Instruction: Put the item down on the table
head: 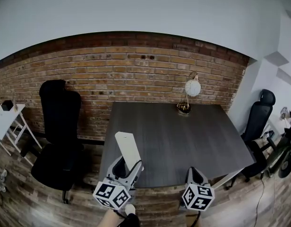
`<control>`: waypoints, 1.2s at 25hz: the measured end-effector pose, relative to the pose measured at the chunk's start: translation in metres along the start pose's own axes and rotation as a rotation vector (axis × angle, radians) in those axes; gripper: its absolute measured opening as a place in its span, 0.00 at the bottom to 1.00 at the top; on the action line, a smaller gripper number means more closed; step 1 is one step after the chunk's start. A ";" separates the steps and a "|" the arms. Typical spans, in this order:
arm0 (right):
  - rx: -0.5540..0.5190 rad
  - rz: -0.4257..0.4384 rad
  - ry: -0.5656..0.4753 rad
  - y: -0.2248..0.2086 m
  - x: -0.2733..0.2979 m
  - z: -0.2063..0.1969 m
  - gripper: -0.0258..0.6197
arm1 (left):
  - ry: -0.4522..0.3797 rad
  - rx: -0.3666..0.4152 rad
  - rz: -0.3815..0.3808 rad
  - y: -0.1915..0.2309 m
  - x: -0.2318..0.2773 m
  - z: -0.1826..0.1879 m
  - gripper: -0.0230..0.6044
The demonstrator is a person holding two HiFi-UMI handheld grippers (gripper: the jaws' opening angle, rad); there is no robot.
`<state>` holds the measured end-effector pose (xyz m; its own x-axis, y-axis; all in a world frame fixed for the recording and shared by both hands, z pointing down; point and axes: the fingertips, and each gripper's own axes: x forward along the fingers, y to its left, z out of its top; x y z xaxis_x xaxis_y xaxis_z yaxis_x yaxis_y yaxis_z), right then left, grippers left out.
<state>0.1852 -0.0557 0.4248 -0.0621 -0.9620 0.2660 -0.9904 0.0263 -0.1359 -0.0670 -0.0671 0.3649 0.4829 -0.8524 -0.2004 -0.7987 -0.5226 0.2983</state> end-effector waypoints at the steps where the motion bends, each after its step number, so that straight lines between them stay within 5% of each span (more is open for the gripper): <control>1: -0.007 -0.006 -0.006 -0.001 0.008 0.006 0.09 | -0.006 -0.006 -0.004 0.005 0.009 0.000 0.50; 10: -0.036 -0.014 -0.048 0.006 0.084 0.060 0.09 | -0.038 -0.025 -0.027 0.048 0.086 0.019 0.50; 30: 0.015 0.039 0.050 -0.003 0.230 0.056 0.09 | 0.056 -0.030 0.013 0.113 0.192 -0.012 0.50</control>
<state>0.1804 -0.2918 0.4328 -0.1066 -0.9456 0.3073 -0.9852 0.0587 -0.1610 -0.0603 -0.2895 0.3714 0.4922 -0.8585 -0.1439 -0.7946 -0.5106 0.3284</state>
